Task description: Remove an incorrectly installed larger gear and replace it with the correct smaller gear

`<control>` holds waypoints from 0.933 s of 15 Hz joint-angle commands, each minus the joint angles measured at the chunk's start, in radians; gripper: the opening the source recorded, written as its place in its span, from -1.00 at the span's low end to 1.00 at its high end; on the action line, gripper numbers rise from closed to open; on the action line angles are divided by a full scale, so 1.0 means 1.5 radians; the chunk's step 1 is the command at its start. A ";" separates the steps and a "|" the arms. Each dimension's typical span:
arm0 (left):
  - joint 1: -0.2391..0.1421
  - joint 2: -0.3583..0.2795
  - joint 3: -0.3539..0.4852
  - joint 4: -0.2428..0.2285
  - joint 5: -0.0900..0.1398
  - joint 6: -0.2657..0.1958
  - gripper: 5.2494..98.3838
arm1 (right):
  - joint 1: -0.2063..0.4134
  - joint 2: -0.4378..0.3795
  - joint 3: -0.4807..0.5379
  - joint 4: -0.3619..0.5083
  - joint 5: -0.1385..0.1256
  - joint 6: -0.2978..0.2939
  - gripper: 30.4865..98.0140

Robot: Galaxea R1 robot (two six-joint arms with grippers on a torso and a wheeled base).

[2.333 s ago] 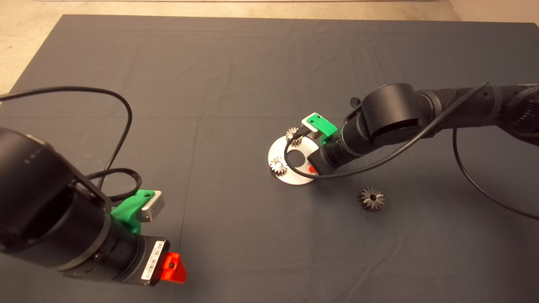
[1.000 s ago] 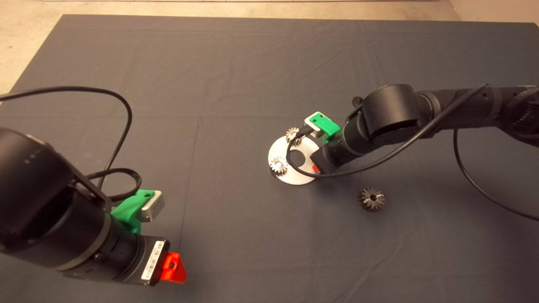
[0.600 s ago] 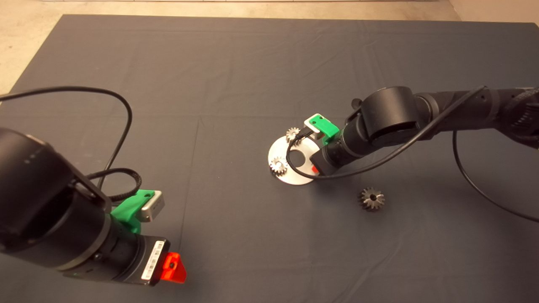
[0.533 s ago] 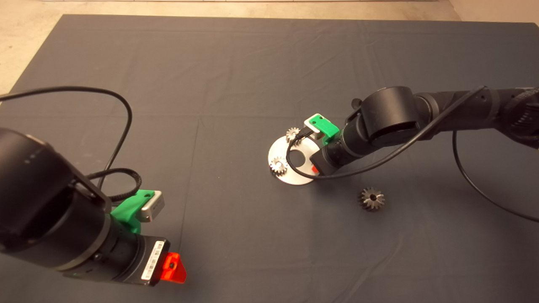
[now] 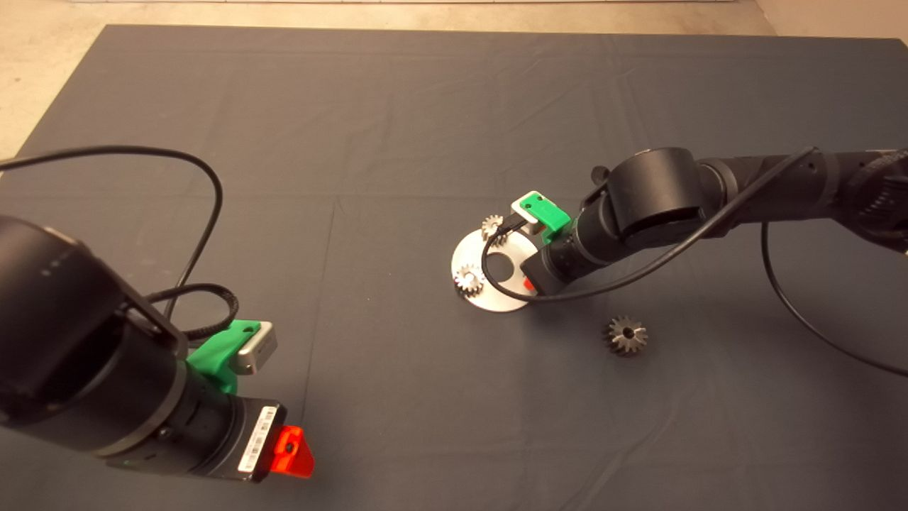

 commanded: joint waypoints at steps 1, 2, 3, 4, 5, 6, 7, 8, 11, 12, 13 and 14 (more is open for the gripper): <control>-0.004 -0.001 0.009 -0.005 0.003 -0.005 0.98 | 0.006 0.001 -0.009 -0.025 -0.001 0.003 -0.73; -0.004 -0.001 0.009 -0.005 0.003 -0.005 0.98 | 0.007 0.001 -0.009 -0.025 -0.001 0.003 -0.73; -0.005 -0.001 0.009 -0.005 0.003 -0.005 0.98 | 0.006 0.001 -0.009 -0.025 -0.001 0.003 -0.73; -0.004 -0.001 0.009 -0.005 0.003 -0.005 0.98 | 0.006 0.001 -0.008 -0.025 -0.001 0.003 -0.73; -0.005 -0.001 0.009 -0.005 0.003 -0.005 0.98 | 0.006 0.000 -0.008 -0.025 -0.001 0.003 -0.73; -0.004 -0.001 0.009 -0.005 0.003 -0.005 0.98 | 0.006 0.000 -0.008 -0.025 -0.001 0.003 -0.73; -0.004 -0.001 0.009 -0.005 0.003 -0.005 0.98 | 0.006 0.000 -0.008 -0.025 -0.001 0.002 -0.73; -0.004 -0.001 0.009 -0.005 0.003 -0.005 0.98 | 0.007 0.001 -0.008 -0.025 -0.001 0.001 -0.73; -0.005 -0.001 0.009 -0.005 0.003 -0.005 0.98 | 0.007 0.001 -0.006 -0.025 -0.001 0.002 -0.73; -0.005 -0.001 0.009 -0.005 0.003 -0.005 0.98 | 0.006 0.001 -0.006 -0.025 -0.001 0.002 -0.73; -0.005 -0.001 0.009 -0.005 0.003 -0.005 0.98 | 0.006 0.000 -0.006 -0.025 -0.001 0.002 -0.73; -0.004 -0.001 0.009 -0.005 0.003 -0.005 0.98 | 0.006 0.000 -0.006 -0.025 -0.001 0.003 -0.73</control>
